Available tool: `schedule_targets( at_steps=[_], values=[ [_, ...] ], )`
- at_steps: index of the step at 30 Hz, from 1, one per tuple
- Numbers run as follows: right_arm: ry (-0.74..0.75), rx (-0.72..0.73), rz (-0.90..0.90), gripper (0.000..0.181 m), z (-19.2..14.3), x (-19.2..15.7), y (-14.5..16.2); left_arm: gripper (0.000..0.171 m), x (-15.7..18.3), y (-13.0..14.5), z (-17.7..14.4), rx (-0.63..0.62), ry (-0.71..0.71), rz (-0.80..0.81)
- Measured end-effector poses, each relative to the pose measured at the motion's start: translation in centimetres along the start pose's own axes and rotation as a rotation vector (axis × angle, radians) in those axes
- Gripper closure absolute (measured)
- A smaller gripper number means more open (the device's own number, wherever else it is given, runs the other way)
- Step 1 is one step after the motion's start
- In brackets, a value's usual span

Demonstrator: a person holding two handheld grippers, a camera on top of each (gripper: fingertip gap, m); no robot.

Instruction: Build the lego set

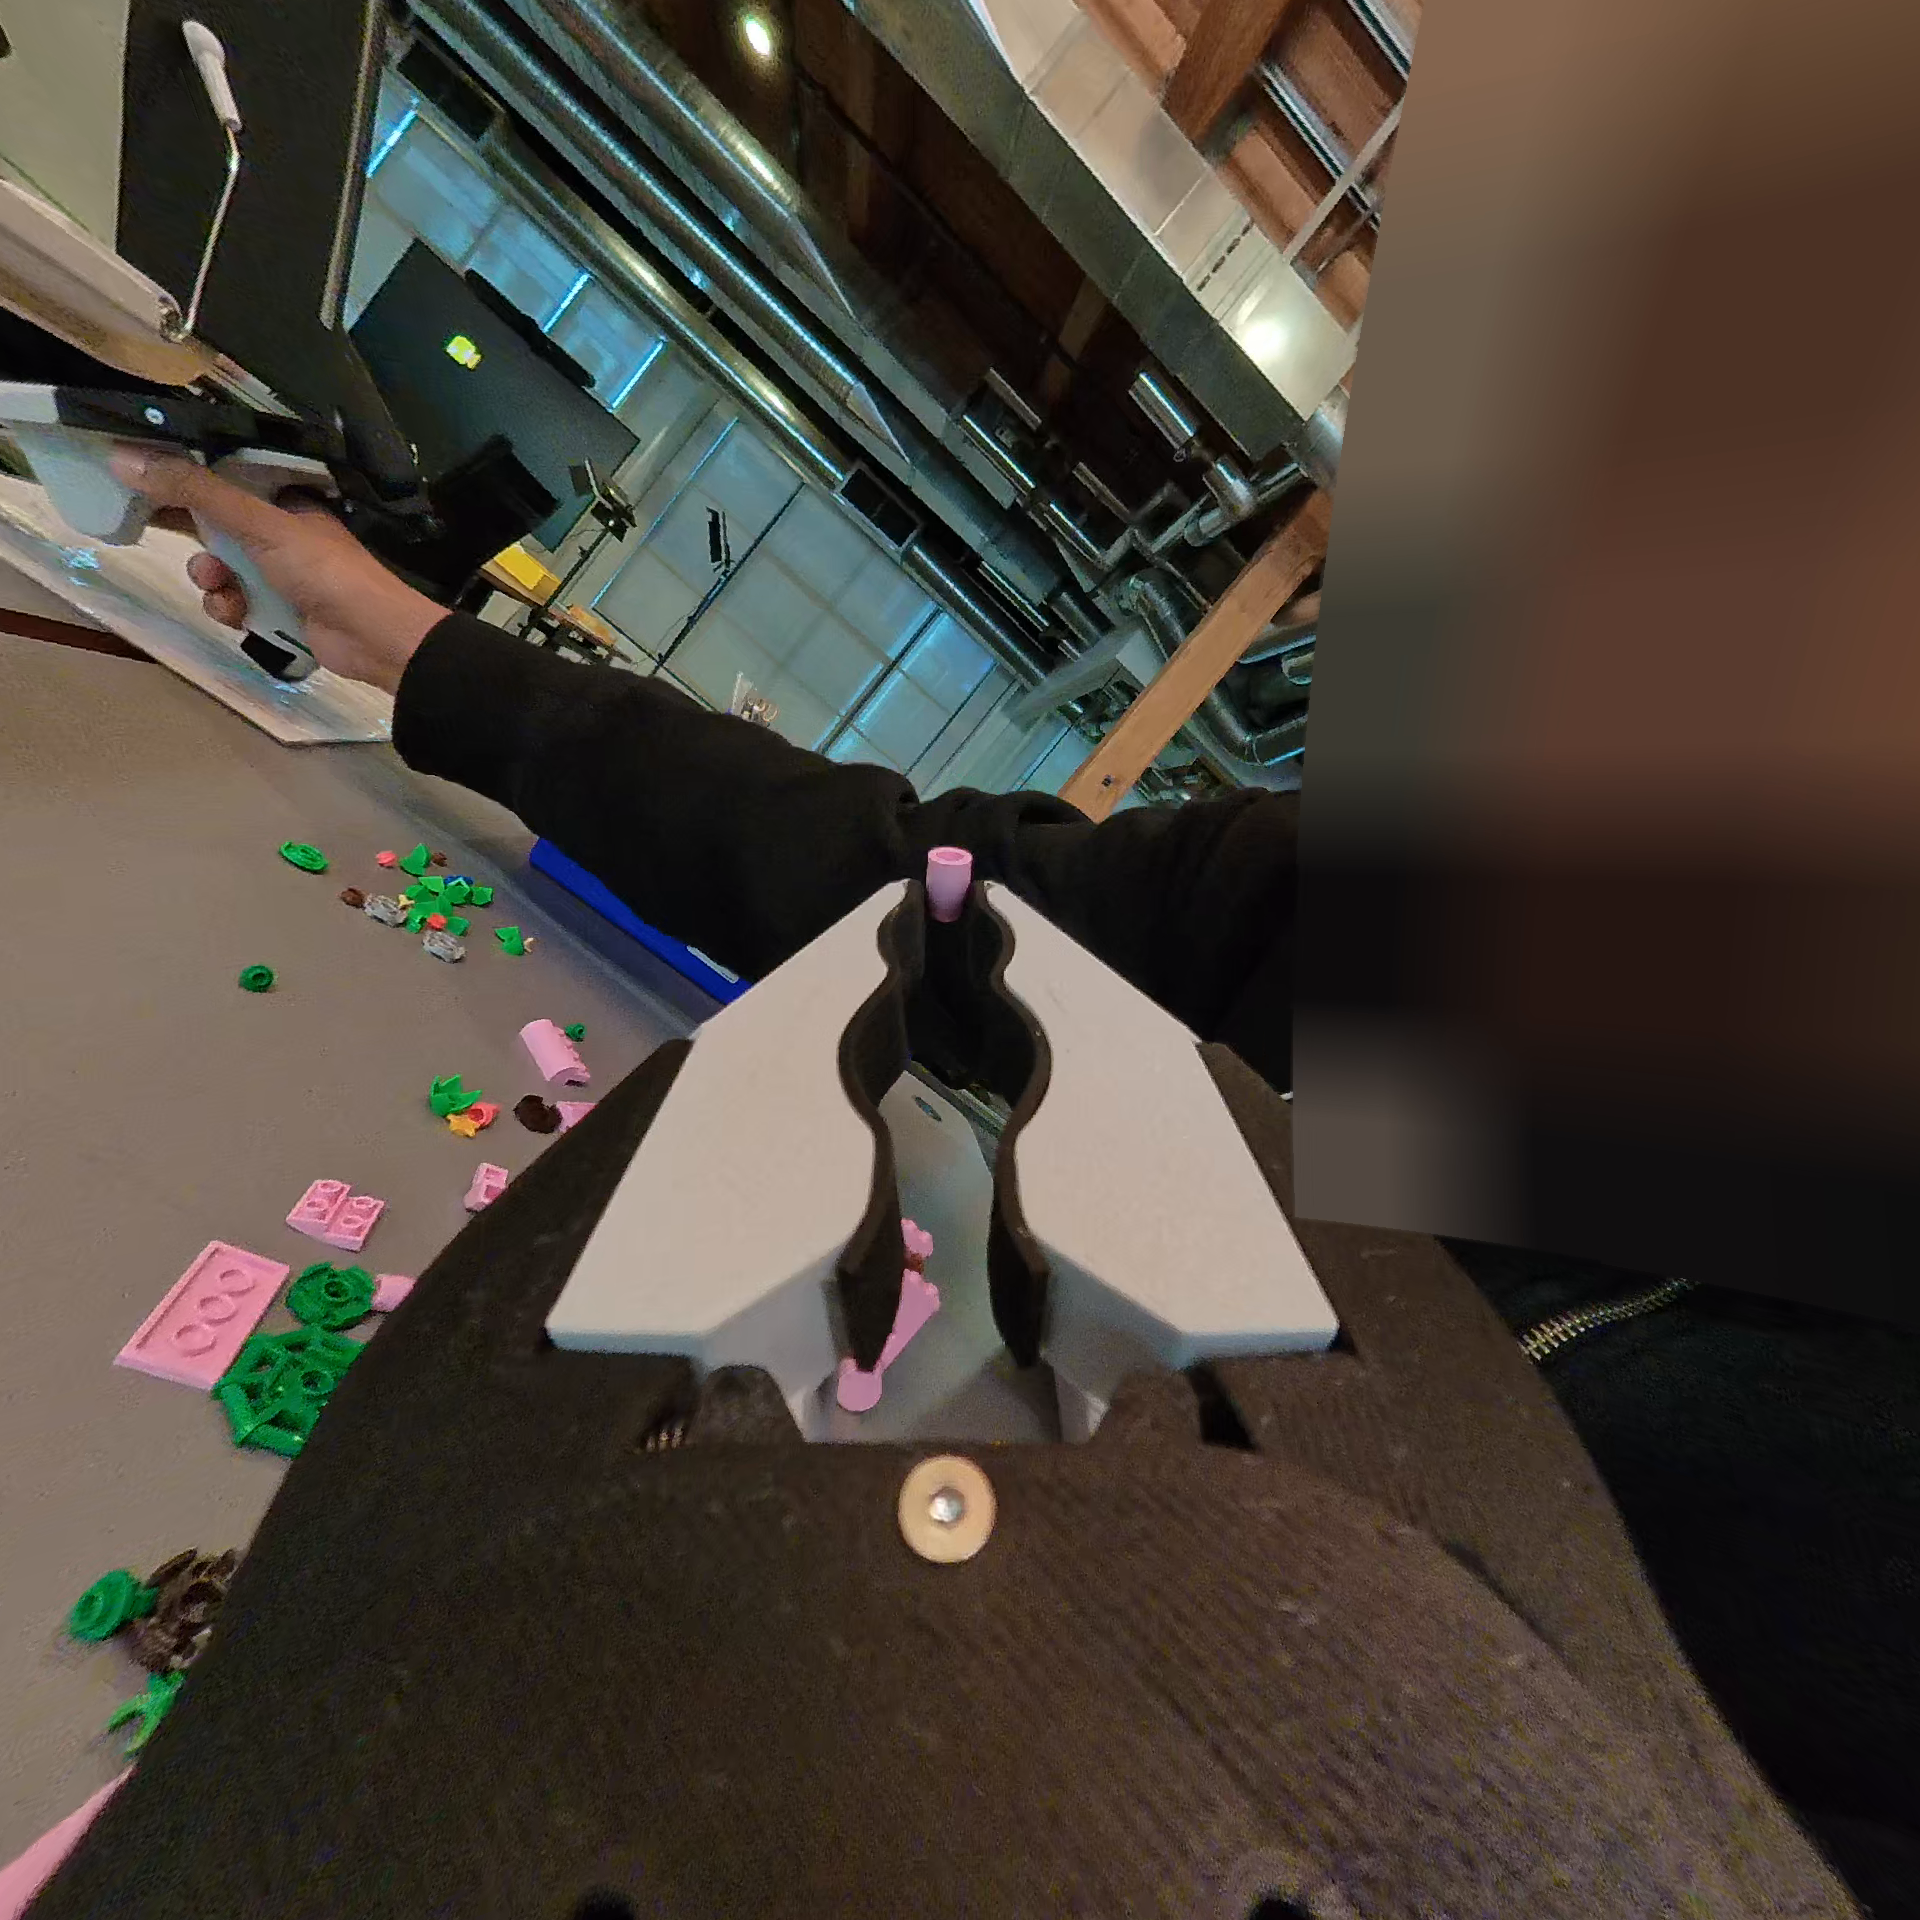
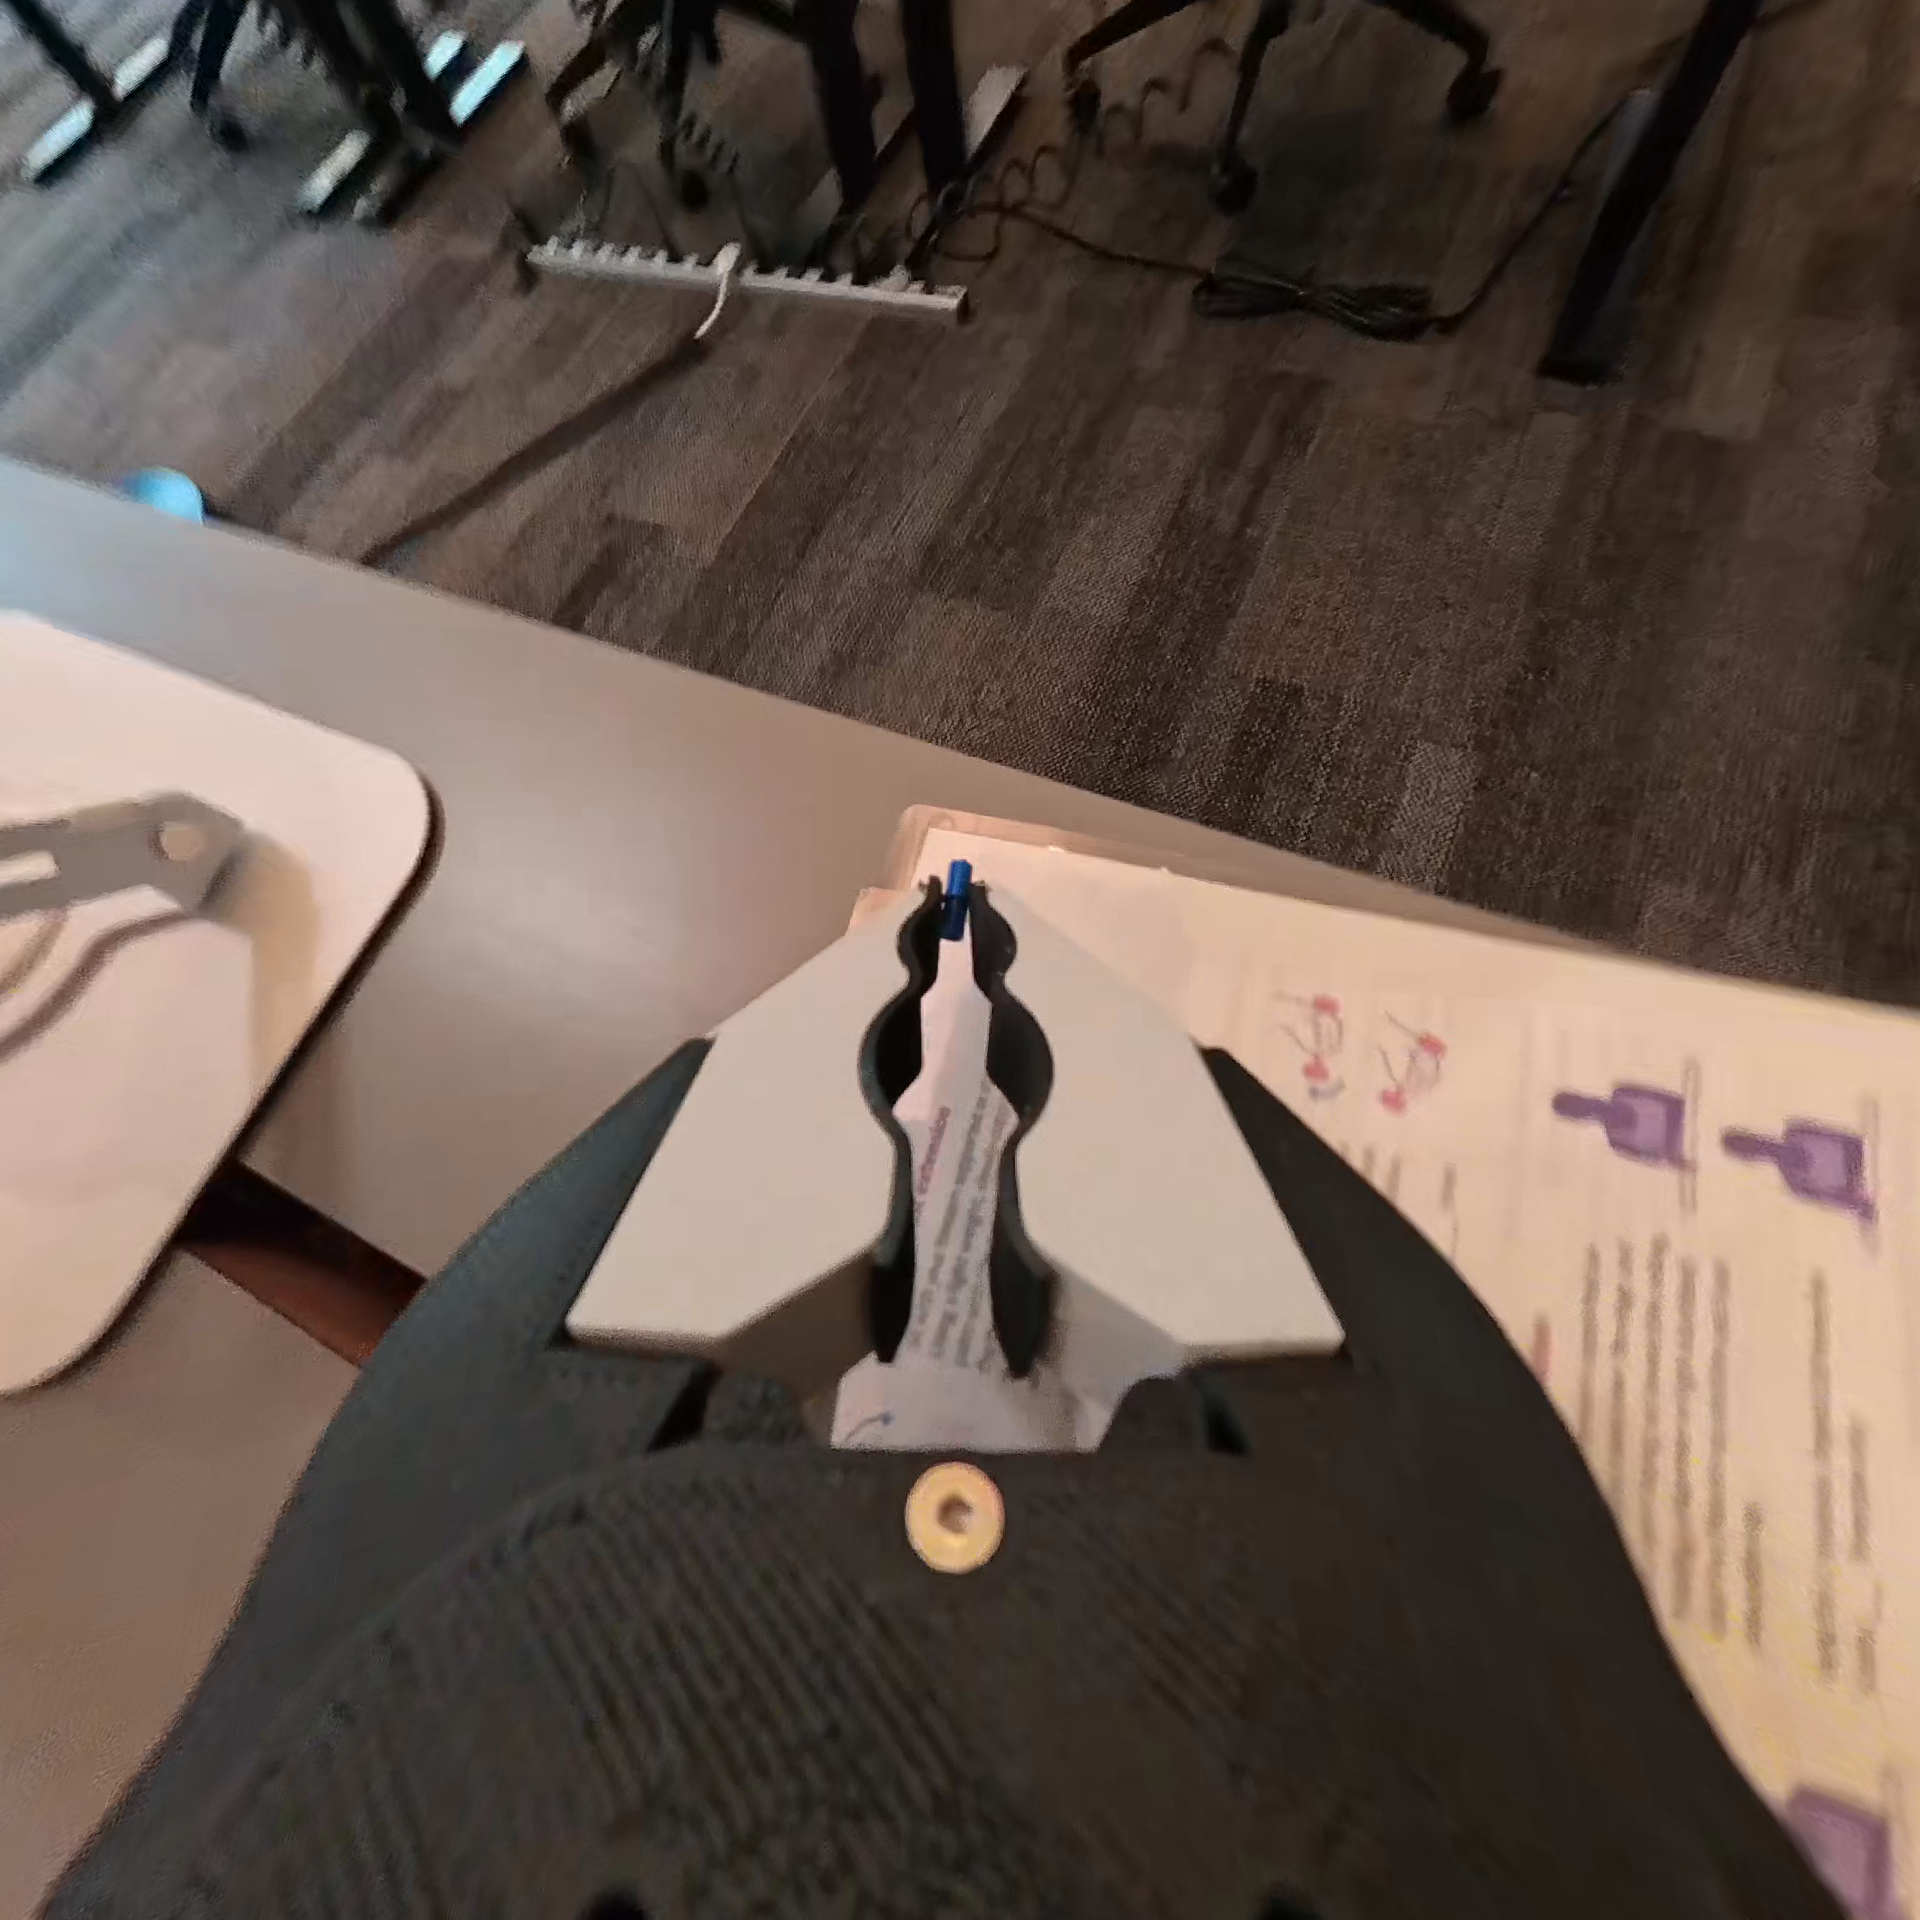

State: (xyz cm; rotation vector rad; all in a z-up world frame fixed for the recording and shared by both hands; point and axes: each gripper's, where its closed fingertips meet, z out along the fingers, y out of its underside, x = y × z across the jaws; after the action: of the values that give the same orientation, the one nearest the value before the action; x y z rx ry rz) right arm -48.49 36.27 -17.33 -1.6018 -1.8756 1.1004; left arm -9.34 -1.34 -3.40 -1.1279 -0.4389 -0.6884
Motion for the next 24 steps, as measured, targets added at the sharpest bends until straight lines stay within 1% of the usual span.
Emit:
schedule_targets(
  at_steps=[1,3,4,7,9,12,14,16,18,20,21,22,23,24],
  values=[
    [0.043,0.014,0.068,0.178,-0.6,0.5,0.2,0.168,0.2,0.0,0.0,0.002,0.006,0.000],
    [0.165,0.019,0.216,0.179,-2.1,1.7,1.6,0.168,0.7,-0.1,0.2,0.004,0.019,0.005],
    [0.209,0.016,0.261,0.178,-2.9,1.9,2.5,0.168,1.0,-0.1,0.3,0.002,0.021,0.012],
    [0.338,0.019,0.306,0.178,-5.7,1.8,5.1,0.168,1.6,0.3,0.8,-0.022,0.017,0.040],
    [0.352,0.057,0.346,0.178,-7.7,0.6,6.2,0.168,1.8,0.9,1.3,-0.053,-0.001,0.056],
    [0.285,0.112,0.439,0.178,-10.4,-3.1,8.1,0.168,1.9,1.8,1.9,-0.106,-0.032,0.087],
    [0.214,0.137,0.463,0.178,-12.5,-6.6,9.4,0.168,2.2,2.3,2.3,-0.141,-0.044,0.117],
    [0.122,0.169,0.437,0.178,-15.2,-11.2,10.5,0.168,2.2,2.9,2.5,-0.182,-0.071,0.165],
    [-0.019,0.202,0.369,0.178,-18.4,-17.1,11.3,0.168,1.9,3.7,2.8,-0.228,-0.105,0.215],
    [-0.215,0.207,0.226,0.178,-22.1,-24.3,12.9,0.167,1.9,4.3,3.0,-0.257,-0.119,0.252],
    [-0.315,0.177,0.126,0.178,-23.9,-27.8,14.5,0.167,2.0,4.5,3.2,-0.266,-0.118,0.262],
    [-0.395,0.120,0.020,0.178,-25.5,-30.7,16.9,0.167,2.1,4.8,3.3,-0.271,-0.113,0.264],
    [-0.429,0.050,-0.073,0.178,-26.9,-32.5,19.6,0.167,2.2,4.9,3.4,-0.271,-0.105,0.264],
    [-0.425,-0.014,-0.152,0.178,-28.1,-33.5,22.3,0.167,2.3,5.1,3.5,-0.270,-0.096,0.261]
  ],
)
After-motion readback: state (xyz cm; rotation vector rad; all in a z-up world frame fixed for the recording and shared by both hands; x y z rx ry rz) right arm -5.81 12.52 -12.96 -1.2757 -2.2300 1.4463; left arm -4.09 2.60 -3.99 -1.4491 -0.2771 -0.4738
